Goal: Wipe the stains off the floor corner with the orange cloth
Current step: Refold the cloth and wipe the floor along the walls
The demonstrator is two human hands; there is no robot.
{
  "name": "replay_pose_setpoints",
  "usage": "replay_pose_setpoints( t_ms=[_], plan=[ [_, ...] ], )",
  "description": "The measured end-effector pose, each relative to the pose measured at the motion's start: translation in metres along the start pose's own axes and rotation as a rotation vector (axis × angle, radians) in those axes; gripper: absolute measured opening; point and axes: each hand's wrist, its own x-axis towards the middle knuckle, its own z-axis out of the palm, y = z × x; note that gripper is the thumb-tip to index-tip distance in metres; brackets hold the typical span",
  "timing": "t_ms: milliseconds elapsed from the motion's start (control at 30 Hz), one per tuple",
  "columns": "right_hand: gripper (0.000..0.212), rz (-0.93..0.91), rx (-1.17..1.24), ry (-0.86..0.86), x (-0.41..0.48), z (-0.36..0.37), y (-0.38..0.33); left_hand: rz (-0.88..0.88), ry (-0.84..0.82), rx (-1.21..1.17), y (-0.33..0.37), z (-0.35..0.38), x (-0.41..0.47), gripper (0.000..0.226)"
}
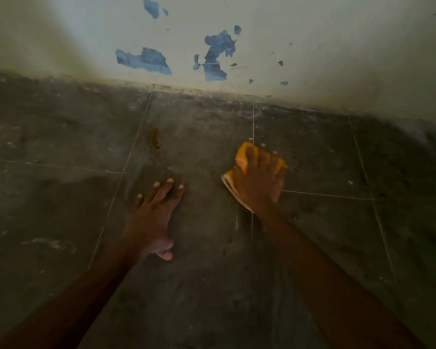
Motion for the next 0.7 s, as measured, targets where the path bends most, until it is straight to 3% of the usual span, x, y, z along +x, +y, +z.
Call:
replay_pose_setpoints(
  t_ms=[33, 100, 167, 233, 300, 433, 500, 567, 633, 700],
  plan=[
    [0.073, 0.008, 0.012, -0.010, -0.005, 0.006, -0.016, -0.004, 0.000, 0.003, 0.001, 0.000, 0.000, 0.154],
    [0.074, -0.172, 0.002, -0.035, -0.054, 0.009, -0.028, -0.003, 0.006, 0.022, 0.001, -0.002, 0.000, 0.155],
    [0.073, -0.411, 0.001, -0.088, -0.113, 0.006, -0.001, -0.006, -0.001, 0.027, 0.001, -0.004, -0.001, 0.156],
    [0.081, -0.513, -0.044, -0.113, -0.121, -0.007, 0.044, -0.013, 0.011, 0.016, 0.002, -0.003, -0.001, 0.157],
    [0.088, -0.450, -0.176, -0.106, -0.068, -0.014, 0.077, -0.023, 0.014, 0.018, 0.001, -0.003, 0.001, 0.156],
    [0.073, 0.037, -0.028, -0.039, 0.049, -0.022, 0.057, -0.020, 0.021, 0.045, 0.001, 0.003, 0.004, 0.156],
    [0.078, 0.008, -0.031, -0.006, 0.056, -0.017, 0.007, -0.012, 0.006, 0.056, -0.001, 0.002, 0.004, 0.156],
    [0.080, -0.182, -0.053, -0.022, 0.020, -0.007, -0.018, -0.018, 0.017, 0.065, -0.001, 0.002, 0.004, 0.156],
    [0.071, -0.386, -0.007, -0.029, -0.033, 0.002, -0.005, -0.031, 0.007, 0.077, 0.004, -0.004, 0.001, 0.155],
    [0.069, -0.436, -0.025, -0.070, -0.083, 0.000, 0.025, -0.035, 0.013, 0.060, 0.007, -0.007, -0.005, 0.156]
  ],
)
